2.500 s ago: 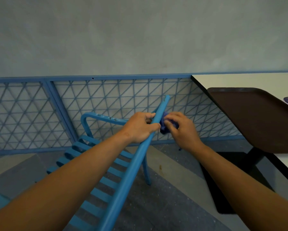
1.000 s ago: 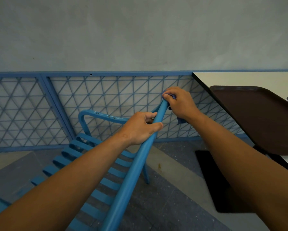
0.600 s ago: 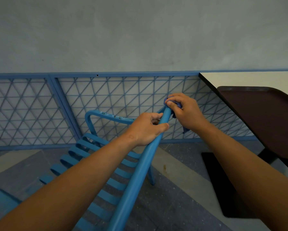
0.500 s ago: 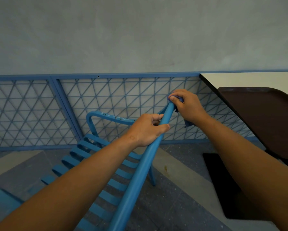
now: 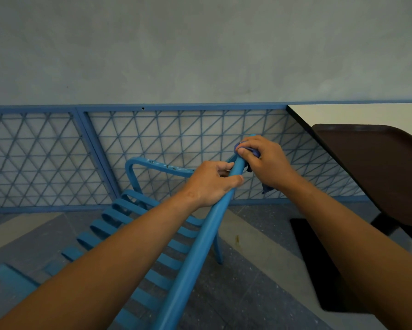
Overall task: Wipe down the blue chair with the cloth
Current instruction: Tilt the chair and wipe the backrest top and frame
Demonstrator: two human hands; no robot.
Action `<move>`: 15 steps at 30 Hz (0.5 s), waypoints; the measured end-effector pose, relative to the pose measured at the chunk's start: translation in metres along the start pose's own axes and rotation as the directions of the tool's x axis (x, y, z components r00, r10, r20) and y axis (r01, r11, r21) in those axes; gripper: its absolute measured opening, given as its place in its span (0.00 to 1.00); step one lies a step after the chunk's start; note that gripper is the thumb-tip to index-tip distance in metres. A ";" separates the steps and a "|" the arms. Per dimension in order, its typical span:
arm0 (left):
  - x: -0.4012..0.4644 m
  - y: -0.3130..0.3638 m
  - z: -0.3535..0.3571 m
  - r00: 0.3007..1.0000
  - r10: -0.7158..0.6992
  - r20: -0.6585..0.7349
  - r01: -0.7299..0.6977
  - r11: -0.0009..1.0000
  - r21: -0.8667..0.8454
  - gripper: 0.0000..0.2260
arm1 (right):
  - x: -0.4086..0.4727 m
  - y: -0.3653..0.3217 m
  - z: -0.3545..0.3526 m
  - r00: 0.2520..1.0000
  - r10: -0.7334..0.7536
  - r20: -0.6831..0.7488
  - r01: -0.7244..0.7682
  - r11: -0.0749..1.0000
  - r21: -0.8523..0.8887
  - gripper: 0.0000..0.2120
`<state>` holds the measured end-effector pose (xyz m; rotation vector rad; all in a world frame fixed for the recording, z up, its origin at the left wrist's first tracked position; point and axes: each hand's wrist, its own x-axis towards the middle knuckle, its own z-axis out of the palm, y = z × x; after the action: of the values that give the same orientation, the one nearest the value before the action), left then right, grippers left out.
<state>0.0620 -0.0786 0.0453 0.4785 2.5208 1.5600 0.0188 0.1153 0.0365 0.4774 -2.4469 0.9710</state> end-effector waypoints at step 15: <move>-0.089 0.017 -0.029 0.973 -0.102 0.206 0.016 0.925 0.380 0.29 | 0.017 -0.026 -0.004 0.982 0.122 0.147 -0.064 0.934 -0.351 0.13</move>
<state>0.1411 -0.1262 0.0695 0.5779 2.6269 0.9356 0.0184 0.0977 0.0629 0.3326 -2.7375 0.5324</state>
